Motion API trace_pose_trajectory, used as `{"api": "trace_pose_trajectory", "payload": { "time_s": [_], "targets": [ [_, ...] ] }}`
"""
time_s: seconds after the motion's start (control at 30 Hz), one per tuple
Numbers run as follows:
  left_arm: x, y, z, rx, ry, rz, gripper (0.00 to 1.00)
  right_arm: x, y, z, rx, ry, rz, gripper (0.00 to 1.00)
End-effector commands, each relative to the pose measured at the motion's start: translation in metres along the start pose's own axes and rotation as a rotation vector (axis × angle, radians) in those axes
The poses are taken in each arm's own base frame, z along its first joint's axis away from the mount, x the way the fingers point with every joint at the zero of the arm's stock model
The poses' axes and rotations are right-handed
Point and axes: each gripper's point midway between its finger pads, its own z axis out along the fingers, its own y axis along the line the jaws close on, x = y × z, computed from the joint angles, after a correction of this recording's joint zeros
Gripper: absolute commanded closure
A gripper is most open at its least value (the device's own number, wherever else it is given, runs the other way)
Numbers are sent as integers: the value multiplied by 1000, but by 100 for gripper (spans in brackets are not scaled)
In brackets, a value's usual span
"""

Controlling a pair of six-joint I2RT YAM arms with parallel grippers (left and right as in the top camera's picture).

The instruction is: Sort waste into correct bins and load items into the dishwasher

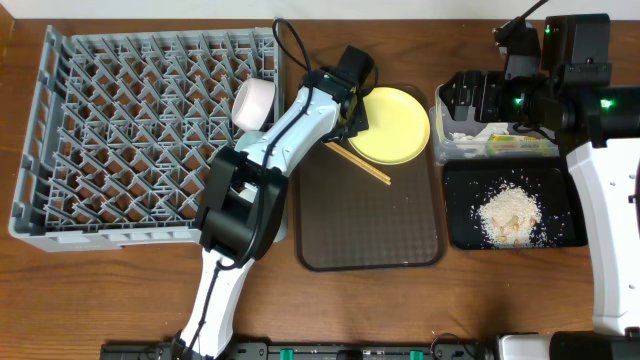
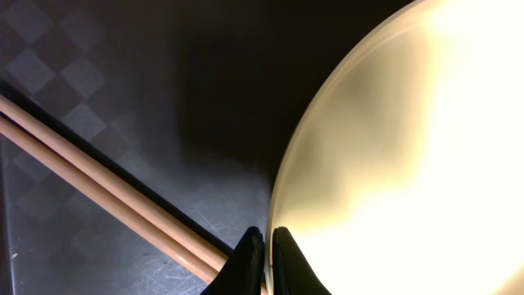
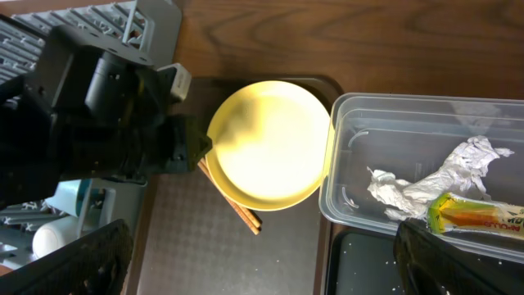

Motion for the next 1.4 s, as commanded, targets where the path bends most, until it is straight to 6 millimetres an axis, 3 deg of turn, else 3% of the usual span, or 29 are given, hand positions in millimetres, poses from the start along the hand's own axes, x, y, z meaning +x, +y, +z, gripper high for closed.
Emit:
{"api": "trace_pose_trajectory", "payload": {
  "time_s": [0.0,0.17,0.43,0.53,1.2,1.37],
  "targets": [
    [-4,-3,-15,13,-23,-1,93,-3,-1,-2,7,-7,-3,1],
    [8,-5,-14,32,34,-2,92,-3,-1,-2,7,-8,-3,1],
    [14,0,-5,20,50,-32,63,-3,-1,-2,7,-7,-4,1],
    [14,2,0,15,54,-47,58,-3,-1,-2,7,-8,-3,1],
    [20,-2,27,46,94,-49,60,-2,1,-1,3,-5,-7,1],
    [26,-4,40,64,125,-52,66,-2,1,-1,3,-6,-8,1]
  ]
}}
